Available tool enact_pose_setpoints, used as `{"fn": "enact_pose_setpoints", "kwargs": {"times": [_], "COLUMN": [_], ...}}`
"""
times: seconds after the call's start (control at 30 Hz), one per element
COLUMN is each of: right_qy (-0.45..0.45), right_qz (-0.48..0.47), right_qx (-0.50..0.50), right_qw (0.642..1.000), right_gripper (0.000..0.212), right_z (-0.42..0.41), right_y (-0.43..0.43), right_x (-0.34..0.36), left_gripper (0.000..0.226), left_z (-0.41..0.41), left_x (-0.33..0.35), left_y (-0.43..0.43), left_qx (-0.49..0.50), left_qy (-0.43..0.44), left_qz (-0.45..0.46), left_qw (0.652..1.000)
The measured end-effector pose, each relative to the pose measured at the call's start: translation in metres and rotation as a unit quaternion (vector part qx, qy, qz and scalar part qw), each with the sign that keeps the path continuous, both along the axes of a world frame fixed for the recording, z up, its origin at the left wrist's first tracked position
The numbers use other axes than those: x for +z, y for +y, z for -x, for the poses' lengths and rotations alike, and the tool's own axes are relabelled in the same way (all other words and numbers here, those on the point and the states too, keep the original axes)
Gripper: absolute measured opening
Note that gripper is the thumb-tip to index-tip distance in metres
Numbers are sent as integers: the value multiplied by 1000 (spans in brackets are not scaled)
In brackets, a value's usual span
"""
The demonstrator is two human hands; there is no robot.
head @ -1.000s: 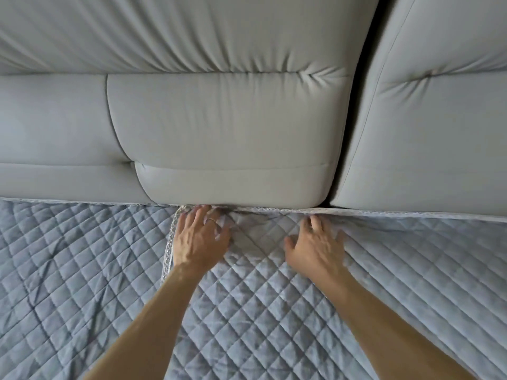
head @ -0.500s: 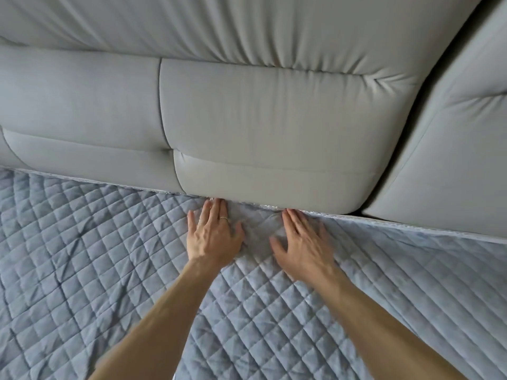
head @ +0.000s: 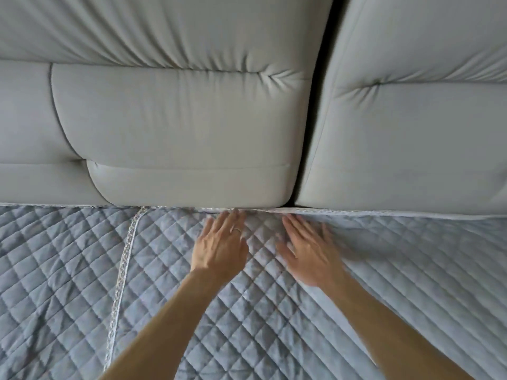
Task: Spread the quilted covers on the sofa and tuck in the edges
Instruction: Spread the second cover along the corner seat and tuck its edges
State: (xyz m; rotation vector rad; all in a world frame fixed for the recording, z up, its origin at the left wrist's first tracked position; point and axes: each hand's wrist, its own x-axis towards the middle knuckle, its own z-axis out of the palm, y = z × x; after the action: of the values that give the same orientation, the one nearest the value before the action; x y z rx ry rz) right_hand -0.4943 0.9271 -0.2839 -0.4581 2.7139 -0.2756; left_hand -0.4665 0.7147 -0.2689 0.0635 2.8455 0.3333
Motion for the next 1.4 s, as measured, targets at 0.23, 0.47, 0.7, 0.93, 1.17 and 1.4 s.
{"fn": "enact_pose_setpoints", "kwargs": {"times": [0.23,0.47,0.7,0.93,1.17,1.4], "right_qy": [12,-33,14,-10,-24,20], "right_qz": [-30,-4,13,31,94,-24], "right_qx": [-33,-56,52,81,64,-15], "right_qw": [999,998,998,996,993,999], "right_gripper": [67,68,78,86,70,71], "right_z": [11,25,18,38,43,23], "right_y": [68,68,72,67,78,184], "right_x": [-7,-21,1,-18,-14,-7], "left_gripper": [74,75,77,79,67,67], "left_z": [14,18,31,38,60,27], "left_x": [-32,-43,-15,-45,-31,-17], "left_y": [86,96,123,122,153,219], "left_qx": [-5,-23,-29,-9,5,-57], "left_qy": [-5,-29,-77,-18,-72,-10], "left_qz": [-30,39,73,34,118,-32], "left_qw": [1000,999,994,999,990,998]}}
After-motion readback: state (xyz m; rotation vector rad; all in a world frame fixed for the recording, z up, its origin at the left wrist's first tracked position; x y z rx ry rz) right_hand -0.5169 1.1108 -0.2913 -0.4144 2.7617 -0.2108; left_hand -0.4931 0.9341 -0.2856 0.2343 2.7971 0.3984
